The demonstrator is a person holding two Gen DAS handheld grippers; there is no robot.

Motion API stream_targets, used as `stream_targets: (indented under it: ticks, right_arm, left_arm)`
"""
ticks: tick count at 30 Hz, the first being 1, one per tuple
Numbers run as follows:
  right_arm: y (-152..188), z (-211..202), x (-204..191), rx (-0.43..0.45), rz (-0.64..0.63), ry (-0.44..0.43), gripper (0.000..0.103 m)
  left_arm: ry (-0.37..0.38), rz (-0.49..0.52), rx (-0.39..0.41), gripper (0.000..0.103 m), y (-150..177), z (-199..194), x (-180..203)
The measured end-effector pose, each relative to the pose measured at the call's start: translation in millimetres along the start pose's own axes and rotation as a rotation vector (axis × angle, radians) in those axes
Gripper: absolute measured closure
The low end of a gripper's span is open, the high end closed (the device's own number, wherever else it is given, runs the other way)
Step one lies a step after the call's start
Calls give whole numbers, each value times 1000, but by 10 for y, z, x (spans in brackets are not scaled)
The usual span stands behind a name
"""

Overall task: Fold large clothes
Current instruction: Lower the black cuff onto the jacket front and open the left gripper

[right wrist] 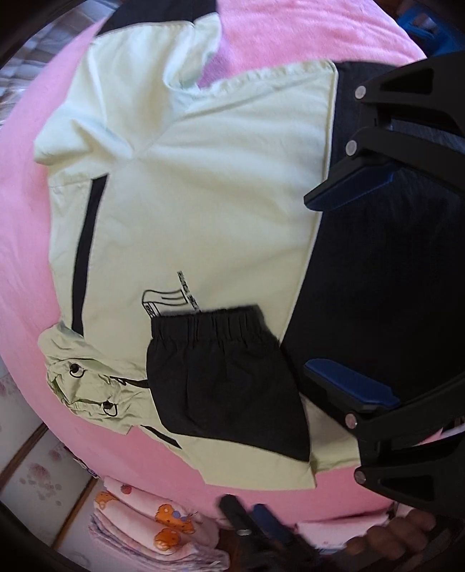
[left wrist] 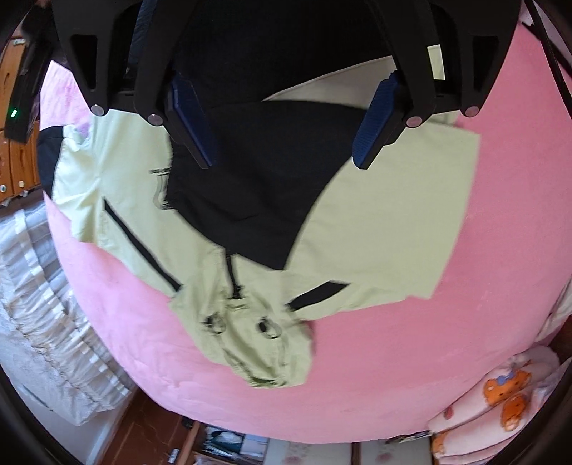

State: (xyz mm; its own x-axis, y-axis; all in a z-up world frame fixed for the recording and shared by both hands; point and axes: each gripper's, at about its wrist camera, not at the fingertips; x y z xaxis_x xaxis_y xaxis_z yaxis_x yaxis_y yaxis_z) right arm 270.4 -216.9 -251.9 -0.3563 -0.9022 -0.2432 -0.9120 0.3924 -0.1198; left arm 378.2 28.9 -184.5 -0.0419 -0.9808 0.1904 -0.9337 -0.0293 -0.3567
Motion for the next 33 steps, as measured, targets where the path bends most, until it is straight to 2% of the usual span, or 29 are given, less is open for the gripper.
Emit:
stream_targets:
  ticks: [4,7,8,13,19,23,28,32,33]
  right_arm:
    - [-17,186,-100,-57,81,-86,33]
    - [-37,361,-209,-92,107,-114,38]
    - [-48,416,-245,-100,111,-119,40]
    - [-140,688,-369,-147,154,-137,59]
    - [-295,789,-510,-98,164,-112,63]
    - [-370,890,-501,-71,233,-108,66]
    - [-442,924,-523,-21,267,-67,67]
    - [-509,939,-516,25,298,-42,67]
    - [-504,938,-511,34,297,-32,72]
  left_arm:
    - [-70,-75,-23,25,164,-24,-463]
    - [-112,-143,-38,25,303,-18,-790]
    - [-116,-165,-51,25,348,-11,-890]
    - [-125,-279,-91,25,636,46,-1368]
    - [-171,-310,-111,25,824,226,-1773]
    - [-190,-292,-118,25,865,376,-1933]
    - [-183,-286,-120,25,899,528,-2116]
    - [-147,-286,-99,25,898,604,-2212]
    - [-139,-283,-93,25,892,616,-2224]
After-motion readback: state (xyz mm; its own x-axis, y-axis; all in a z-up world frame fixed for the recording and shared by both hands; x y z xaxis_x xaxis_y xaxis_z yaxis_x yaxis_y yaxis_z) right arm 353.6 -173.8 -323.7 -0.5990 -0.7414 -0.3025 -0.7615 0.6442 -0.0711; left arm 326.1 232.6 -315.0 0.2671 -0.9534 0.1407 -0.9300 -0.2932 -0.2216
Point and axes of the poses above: each gripper's, at about its wrist camera, not at the fingertips, and z roughly the way its jaws point, x to its right, y to its underside, and after that the axes turned 3 degrees about y, right-handed
